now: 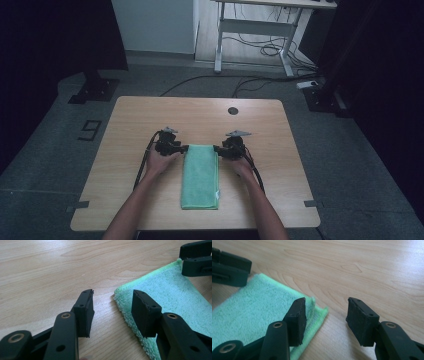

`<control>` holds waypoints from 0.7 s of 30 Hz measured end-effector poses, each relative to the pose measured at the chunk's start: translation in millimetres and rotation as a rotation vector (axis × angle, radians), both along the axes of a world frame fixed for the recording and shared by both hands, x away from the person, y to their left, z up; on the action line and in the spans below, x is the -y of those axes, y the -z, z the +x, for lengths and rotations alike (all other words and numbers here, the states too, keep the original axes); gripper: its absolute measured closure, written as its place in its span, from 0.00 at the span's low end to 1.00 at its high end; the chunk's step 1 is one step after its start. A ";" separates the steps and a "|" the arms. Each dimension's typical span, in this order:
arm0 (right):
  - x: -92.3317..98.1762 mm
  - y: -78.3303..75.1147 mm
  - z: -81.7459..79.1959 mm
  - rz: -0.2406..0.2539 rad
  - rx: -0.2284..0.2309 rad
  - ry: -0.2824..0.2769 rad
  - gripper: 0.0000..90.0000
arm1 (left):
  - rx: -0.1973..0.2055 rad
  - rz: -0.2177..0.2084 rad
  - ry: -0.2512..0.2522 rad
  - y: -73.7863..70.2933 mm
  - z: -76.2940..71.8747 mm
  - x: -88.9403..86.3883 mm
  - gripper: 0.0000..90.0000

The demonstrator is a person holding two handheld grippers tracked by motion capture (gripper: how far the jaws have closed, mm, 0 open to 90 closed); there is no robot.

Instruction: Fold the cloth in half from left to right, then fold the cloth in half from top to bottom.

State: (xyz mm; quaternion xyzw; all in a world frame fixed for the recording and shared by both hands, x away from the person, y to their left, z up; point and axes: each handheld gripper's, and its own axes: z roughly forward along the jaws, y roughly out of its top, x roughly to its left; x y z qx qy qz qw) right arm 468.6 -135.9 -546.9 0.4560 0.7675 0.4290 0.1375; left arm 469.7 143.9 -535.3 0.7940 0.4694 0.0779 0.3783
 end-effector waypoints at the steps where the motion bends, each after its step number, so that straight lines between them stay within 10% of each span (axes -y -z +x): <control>1: -0.9 -0.8 0.6 0.001 0.002 0.003 0.55 | 0.000 -0.001 0.000 0.5 0.1 0.8 0.58; 21: -12.5 3.3 4.7 -0.044 -0.005 -0.016 0.56 | -0.005 -0.001 0.009 4.2 2.6 10.5 0.56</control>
